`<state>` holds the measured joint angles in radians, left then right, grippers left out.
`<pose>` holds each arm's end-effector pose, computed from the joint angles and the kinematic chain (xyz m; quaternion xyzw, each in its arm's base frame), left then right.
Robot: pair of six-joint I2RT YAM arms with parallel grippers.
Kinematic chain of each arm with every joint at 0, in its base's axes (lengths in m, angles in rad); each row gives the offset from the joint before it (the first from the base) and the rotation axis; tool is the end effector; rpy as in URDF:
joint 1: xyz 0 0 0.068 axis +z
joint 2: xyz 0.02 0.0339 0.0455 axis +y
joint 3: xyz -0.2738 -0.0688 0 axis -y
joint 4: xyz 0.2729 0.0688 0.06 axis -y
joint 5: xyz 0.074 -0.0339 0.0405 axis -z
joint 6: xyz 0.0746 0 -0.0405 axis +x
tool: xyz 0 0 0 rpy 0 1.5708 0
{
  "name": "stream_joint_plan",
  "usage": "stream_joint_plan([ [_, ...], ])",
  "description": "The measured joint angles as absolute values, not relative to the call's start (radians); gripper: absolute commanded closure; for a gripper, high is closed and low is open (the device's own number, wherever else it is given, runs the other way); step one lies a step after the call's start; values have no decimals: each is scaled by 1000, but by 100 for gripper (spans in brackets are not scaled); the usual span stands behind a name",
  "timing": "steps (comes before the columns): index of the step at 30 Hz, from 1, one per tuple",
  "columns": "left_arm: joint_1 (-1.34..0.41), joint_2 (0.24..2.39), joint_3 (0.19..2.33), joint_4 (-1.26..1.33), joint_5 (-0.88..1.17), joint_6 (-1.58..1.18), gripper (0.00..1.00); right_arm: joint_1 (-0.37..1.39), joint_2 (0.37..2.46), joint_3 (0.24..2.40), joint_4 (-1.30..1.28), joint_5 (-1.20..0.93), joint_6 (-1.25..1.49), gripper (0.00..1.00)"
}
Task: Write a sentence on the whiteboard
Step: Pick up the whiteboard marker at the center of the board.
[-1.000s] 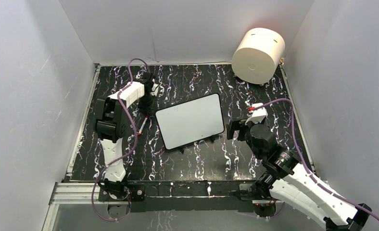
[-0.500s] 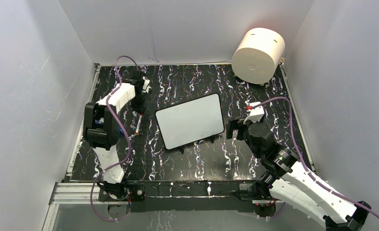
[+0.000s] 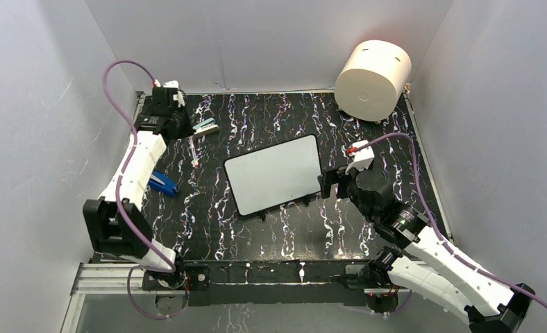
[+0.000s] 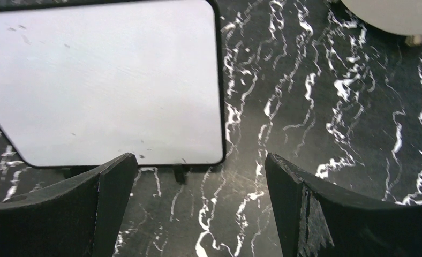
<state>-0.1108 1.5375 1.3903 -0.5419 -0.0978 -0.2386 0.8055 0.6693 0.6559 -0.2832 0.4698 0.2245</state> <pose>0.4024 -0.0374 0.3122 -0.0785 0.9001 -0.0305 0.4274 0.1721 0.1305 0.2986 -0.0913 0.7887 0.1221 0.5956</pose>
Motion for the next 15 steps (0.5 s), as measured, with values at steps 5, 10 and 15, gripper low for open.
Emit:
stream_joint_plan([
  [5,-104,1439,1404,-516,-106,-367,100,805,667,683,-230,409,226,1],
  [10,-101,1362,1412,-495,-107,-477,100,805,679,698,-168,339,234,1],
  [15,-100,1277,1410,-444,-57,-599,100,805,720,698,-67,247,273,1],
])
